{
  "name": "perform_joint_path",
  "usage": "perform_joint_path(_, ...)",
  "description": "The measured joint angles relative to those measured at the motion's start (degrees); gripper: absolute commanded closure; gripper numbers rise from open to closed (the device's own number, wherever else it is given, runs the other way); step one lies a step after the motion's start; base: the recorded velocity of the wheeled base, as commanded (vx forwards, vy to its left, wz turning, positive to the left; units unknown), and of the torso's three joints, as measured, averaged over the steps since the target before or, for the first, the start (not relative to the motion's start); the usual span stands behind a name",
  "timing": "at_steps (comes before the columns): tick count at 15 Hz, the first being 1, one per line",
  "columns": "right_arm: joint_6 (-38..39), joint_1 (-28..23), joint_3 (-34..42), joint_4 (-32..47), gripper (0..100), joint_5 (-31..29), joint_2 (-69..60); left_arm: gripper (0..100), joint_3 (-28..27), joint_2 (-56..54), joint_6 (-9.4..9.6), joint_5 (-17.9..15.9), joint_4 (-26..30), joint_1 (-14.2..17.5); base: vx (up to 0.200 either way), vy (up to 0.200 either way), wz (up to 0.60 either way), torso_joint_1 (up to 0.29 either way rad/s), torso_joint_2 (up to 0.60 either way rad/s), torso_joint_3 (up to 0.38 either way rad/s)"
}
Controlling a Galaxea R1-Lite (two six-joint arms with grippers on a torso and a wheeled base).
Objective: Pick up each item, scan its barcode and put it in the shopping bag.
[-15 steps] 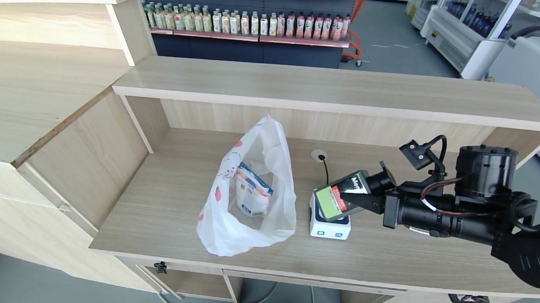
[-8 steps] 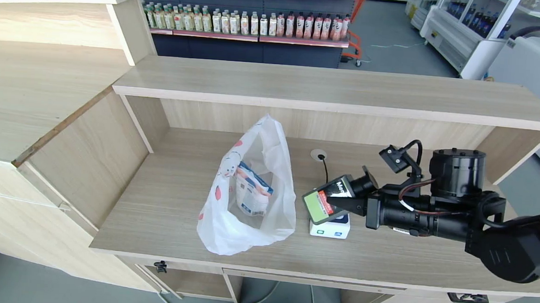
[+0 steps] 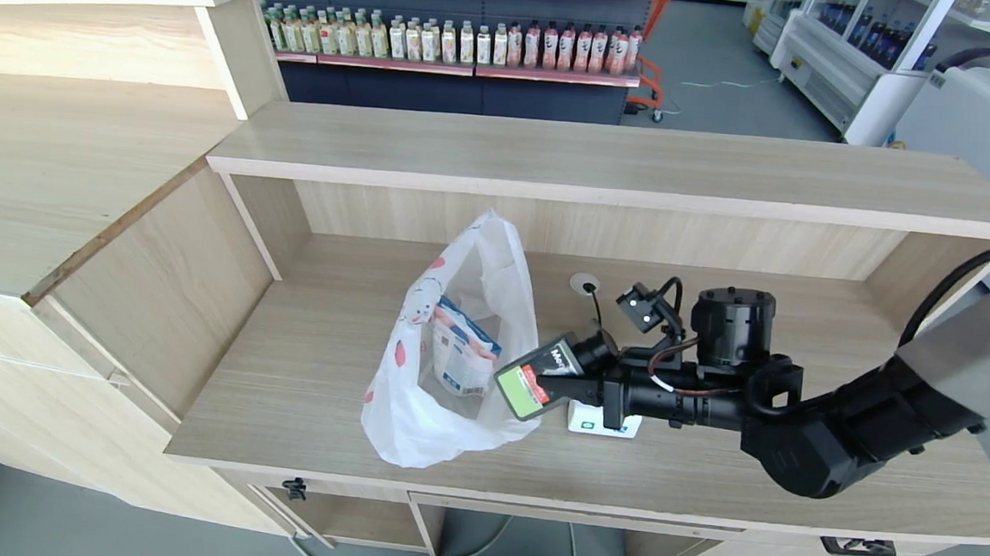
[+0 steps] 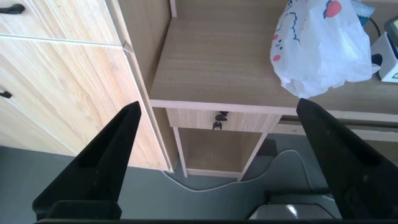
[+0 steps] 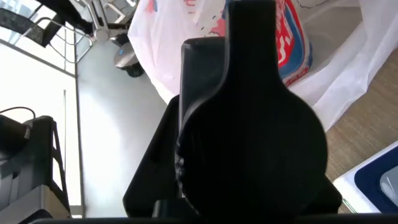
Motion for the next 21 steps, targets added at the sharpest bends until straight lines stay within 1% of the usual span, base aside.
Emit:
perform_joint_path(4,-1.5,0.3,-2.3,-0.1,100,-0.1,5.4,0,0.0,0.0,0.0,0.0,0.0,0.0,0.0,0.0,0.0,0.0,0.0,0.0)
perform_joint_path(9,-1.6,2.1,-10.4,0.0,100,-0.2,10.6,0,0.0,0.0,0.0,0.0,0.0,0.0,0.0,0.0,0.0,0.0,0.0,0.0)
perform_joint_path(11,-3.2,3.0,-13.3,0.1,100,-0.2,12.4,0,0.0,0.0,0.0,0.0,0.0,0.0,0.0,0.0,0.0,0.0,0.0,0.0)
perform_joint_path(16,-8.5,3.6,-17.6,1.2,100,-0.3,16.7,0,0.0,0.0,-0.02,0.0,0.0,0.0,0.0,0.0,0.0,0.0,0.0,0.0)
perform_joint_path(21,-9.9,5.0,-23.1,1.7,100,-0.5,20.9,0,0.0,0.0,-0.02,0.0,0.0,0.0,0.0,0.0,0.0,0.0,0.0,0.0)
